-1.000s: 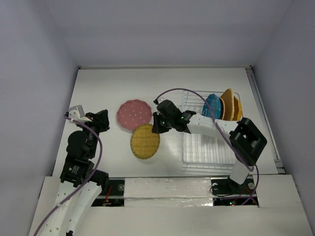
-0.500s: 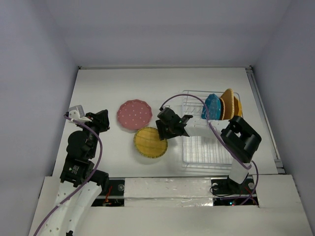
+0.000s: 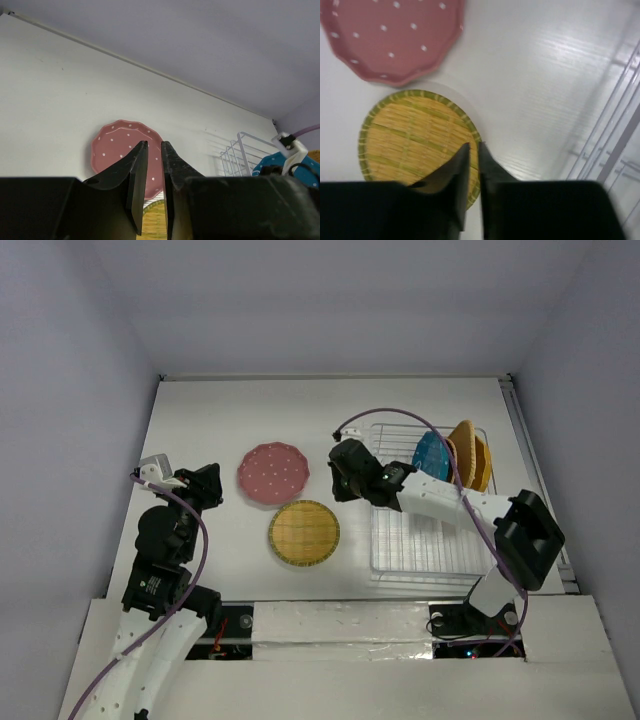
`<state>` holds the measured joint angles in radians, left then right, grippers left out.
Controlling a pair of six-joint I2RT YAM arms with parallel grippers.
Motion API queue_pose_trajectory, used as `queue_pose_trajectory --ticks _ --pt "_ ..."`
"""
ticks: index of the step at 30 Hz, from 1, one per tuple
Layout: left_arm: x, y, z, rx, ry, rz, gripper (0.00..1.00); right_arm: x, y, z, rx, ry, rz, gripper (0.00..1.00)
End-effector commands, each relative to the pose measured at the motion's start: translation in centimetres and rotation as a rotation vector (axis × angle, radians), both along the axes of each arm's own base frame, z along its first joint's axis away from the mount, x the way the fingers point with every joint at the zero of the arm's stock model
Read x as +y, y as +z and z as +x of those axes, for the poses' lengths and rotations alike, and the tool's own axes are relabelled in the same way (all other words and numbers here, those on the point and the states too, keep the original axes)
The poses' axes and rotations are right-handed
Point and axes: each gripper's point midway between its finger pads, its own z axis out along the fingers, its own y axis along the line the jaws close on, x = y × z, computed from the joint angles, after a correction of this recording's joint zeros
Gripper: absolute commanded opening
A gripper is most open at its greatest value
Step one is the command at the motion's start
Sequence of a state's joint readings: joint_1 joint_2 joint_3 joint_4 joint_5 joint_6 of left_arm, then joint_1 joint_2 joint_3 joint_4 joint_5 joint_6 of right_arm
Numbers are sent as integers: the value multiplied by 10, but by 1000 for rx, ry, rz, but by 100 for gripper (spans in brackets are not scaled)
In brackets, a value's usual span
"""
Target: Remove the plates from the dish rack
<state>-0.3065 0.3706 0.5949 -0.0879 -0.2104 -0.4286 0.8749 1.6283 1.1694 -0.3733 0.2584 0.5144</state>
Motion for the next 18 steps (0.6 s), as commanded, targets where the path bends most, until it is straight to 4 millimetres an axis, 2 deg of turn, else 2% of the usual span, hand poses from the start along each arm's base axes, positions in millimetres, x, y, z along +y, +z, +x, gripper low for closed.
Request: queue_pose_trajectory --ticks 1,3,6,7,8,10,16,18 --pt "-1 6 -1 -31 -7 -11 14 15 40 32 -96 -18 84 11" --pt "-1 6 -1 -32 -7 -11 15 27 31 37 -76 3 81 0" --pt "-1 9 -2 -40 -7 -13 15 48 13 49 -49 16 78 0" --pt "-1 8 -2 -37 -7 -13 15 51 -3 53 -28 10 59 0" --pt "-1 8 -2 -38 -7 -13 15 56 1 59 -35 3 65 0" --pt "-1 8 -2 -40 -7 -12 15 61 -7 64 -28 -7 55 0" --pt "-2 10 -4 -47 -16 -14 15 76 -44 78 22 -25 6 0" --pt "-2 11 -5 -51 -16 -16 15 87 -55 81 43 -13 22 0"
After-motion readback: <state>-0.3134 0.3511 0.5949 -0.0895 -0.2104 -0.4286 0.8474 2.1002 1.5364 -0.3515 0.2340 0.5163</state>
